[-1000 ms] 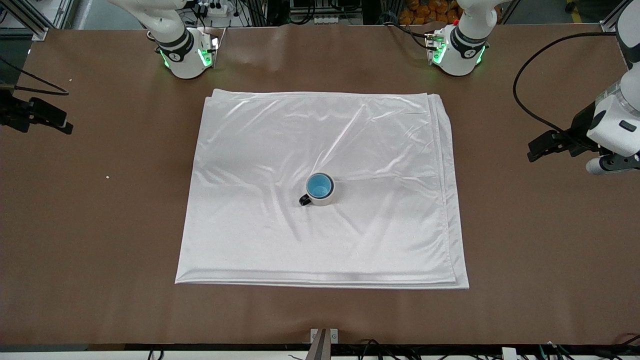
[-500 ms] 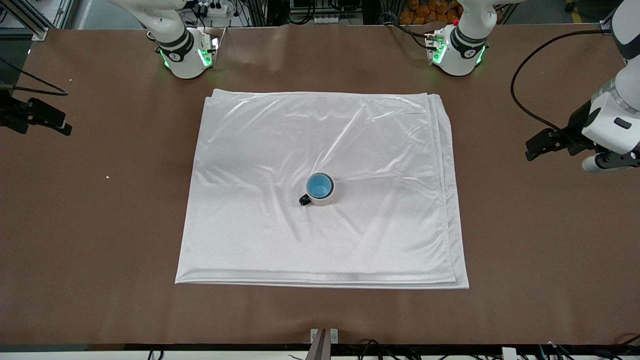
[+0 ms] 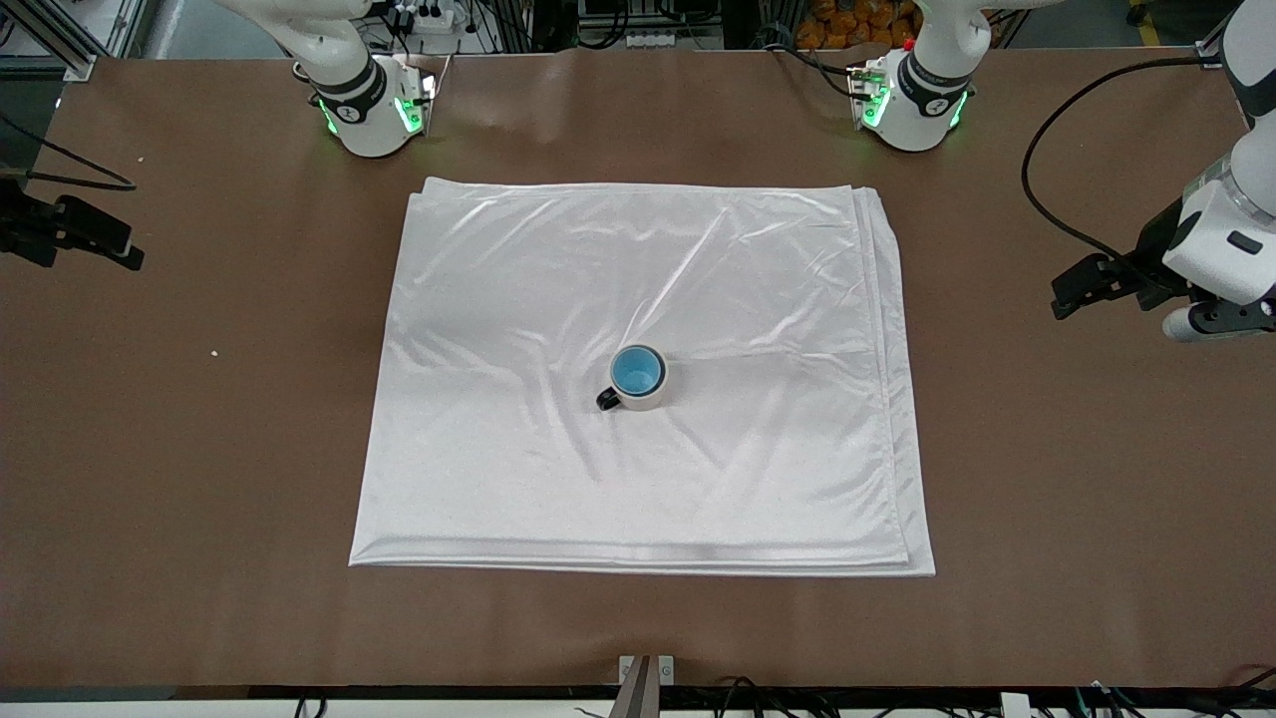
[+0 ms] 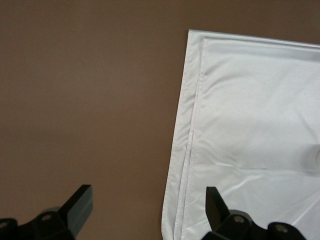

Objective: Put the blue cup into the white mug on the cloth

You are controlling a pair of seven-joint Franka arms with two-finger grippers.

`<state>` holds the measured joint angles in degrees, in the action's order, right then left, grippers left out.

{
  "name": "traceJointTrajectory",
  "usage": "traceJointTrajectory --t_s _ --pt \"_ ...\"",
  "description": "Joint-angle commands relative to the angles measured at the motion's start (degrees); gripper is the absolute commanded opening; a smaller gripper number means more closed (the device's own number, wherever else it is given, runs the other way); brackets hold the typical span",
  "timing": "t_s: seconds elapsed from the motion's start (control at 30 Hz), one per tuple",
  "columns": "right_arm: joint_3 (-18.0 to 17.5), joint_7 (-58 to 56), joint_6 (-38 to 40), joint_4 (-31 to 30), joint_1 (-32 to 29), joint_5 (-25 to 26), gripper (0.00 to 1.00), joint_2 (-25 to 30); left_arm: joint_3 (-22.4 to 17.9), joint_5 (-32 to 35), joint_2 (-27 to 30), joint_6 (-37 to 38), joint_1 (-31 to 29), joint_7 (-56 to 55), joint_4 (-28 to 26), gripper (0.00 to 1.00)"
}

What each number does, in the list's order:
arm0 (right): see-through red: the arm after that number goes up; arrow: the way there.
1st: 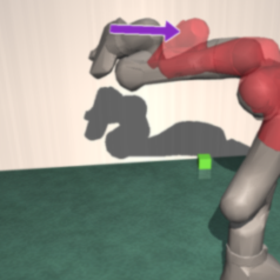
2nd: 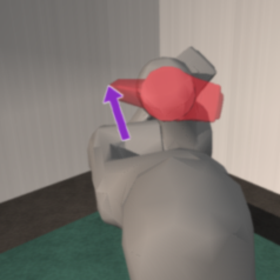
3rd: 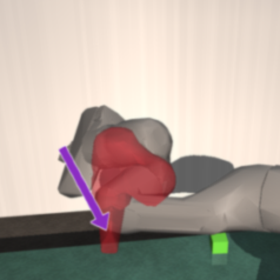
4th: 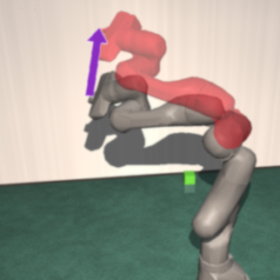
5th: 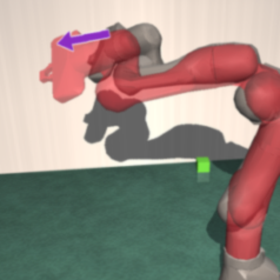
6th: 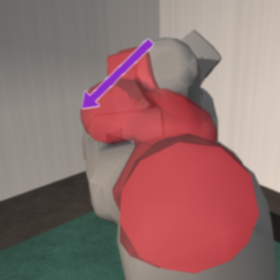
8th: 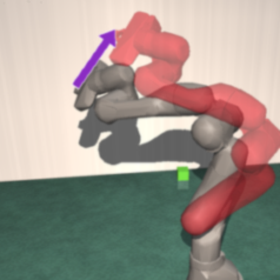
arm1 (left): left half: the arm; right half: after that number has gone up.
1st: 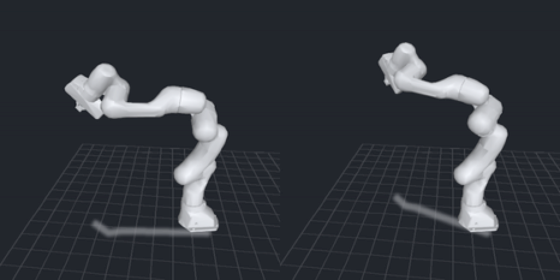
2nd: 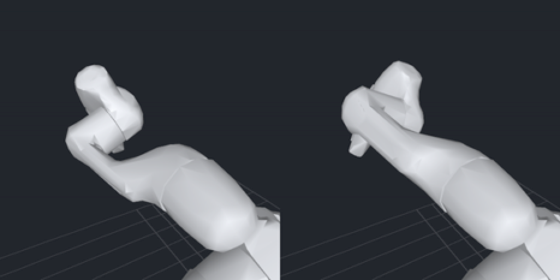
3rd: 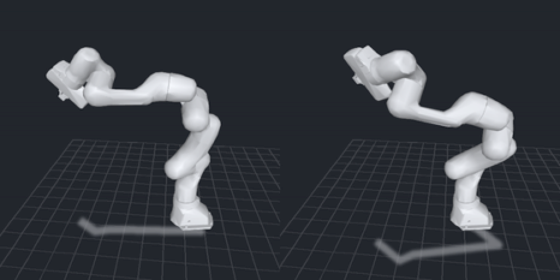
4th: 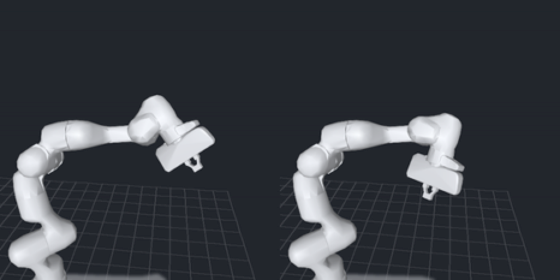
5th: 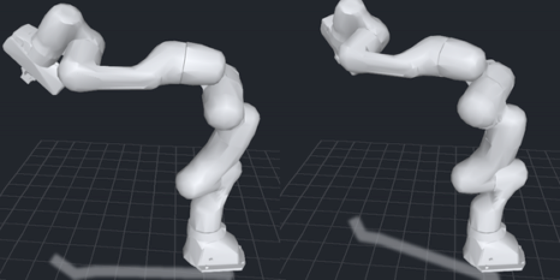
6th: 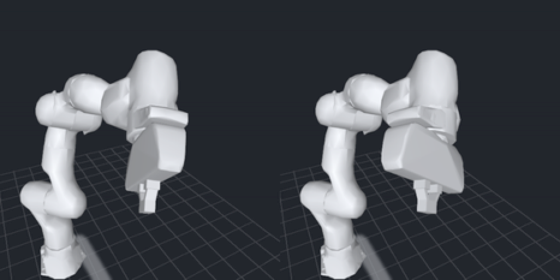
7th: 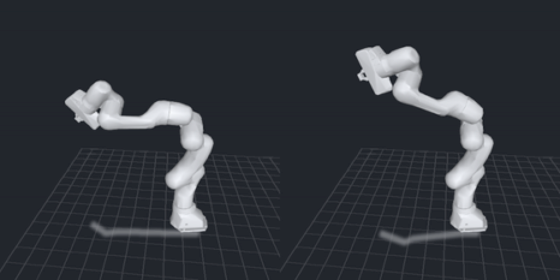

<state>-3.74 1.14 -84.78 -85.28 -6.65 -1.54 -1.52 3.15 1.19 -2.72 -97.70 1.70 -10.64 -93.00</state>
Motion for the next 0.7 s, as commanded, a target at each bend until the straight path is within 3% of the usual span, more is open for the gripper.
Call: traceJointTrajectory --t_s 0.0,0.67 --pt "-0.31 -1.05 -0.29 -1.12 -0.91 -1.1 1.0 1.08 -0.78 0.75 1.13 -0.39 0.24 1.5 -0.6 1.0" --pt "-0.39 -1.05 -0.29 -1.38 -0.73 -1.1 1.0 0.9 -0.96 3.2 1.49 -0.21 0.24 2.2 -0.16 1.0"
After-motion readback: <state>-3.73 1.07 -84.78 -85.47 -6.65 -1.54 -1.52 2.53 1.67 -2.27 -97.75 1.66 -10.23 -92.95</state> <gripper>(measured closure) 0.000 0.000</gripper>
